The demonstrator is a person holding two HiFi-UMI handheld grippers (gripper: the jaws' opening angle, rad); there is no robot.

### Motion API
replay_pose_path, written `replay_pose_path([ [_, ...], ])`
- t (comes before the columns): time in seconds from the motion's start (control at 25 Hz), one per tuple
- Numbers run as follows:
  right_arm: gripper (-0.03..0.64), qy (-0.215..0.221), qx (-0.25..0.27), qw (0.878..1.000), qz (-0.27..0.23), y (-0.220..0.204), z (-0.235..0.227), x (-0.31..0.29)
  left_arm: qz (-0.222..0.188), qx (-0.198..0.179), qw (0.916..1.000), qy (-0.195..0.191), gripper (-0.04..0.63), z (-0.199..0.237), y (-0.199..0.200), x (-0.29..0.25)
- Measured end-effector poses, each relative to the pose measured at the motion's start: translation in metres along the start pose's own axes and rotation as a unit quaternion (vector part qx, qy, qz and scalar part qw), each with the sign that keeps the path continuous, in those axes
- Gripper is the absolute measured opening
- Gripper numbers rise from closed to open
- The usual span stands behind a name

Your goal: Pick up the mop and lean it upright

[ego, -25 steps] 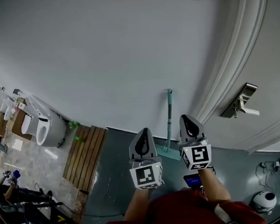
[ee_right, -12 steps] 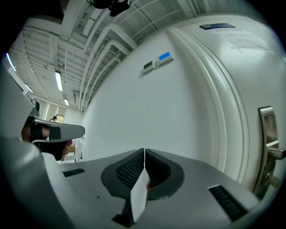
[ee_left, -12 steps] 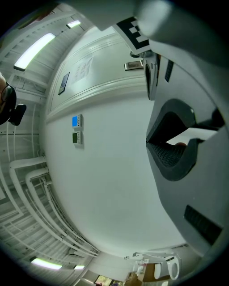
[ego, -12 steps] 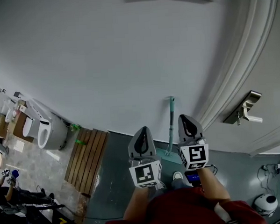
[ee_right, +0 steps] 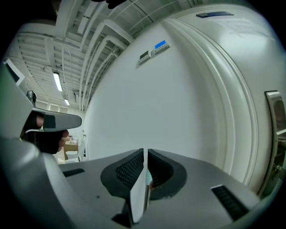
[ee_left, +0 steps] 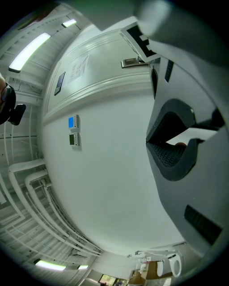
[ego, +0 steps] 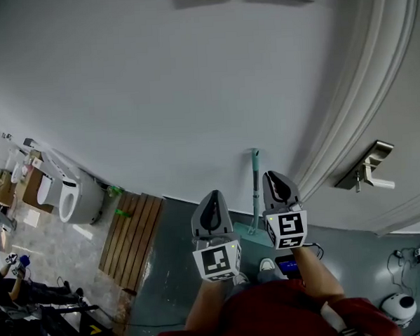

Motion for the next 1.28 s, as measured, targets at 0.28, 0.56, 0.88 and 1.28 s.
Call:
replay_pose_path([
  [0.28, 0.144, 0.001, -0.012, 0.999, 0.048, -0.025, 0.001, -0.03, 0.011, -0.014, 0.9998, 0.01, 0.012, 0.004, -0.002, 0.003],
  [0.56, 0.179, -0.035, 0.001, 0.996, 0.083, -0.046, 0.001, -0.067, 0.001, -0.006, 0.9999, 0.014, 0.012, 0.009, 0.002, 0.003],
  [0.88, 0.179, -0.06, -0.01, 0.991, 0.122, -0.067, -0.002, -0.094, 0.024, -0.02, 0.9991, 0.028, 0.012, 0.019, -0.007, 0.008],
  [1.28, 0.112, -0.075, 0.011, 0.988, 0.134, -0.076, -0.007, -0.104, 0.026, -0.018, 0.999, 0.033, 0.012, 0.02, -0.01, 0.004],
])
Point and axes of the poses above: the fingertips, and each gripper's own axes: x backward along the fingers, z to its left, y out of its top, the point moved 4 cm from there along x, backward along the fingers, and after that the axes turned 3 degrees about x, right-handed, at the moved point
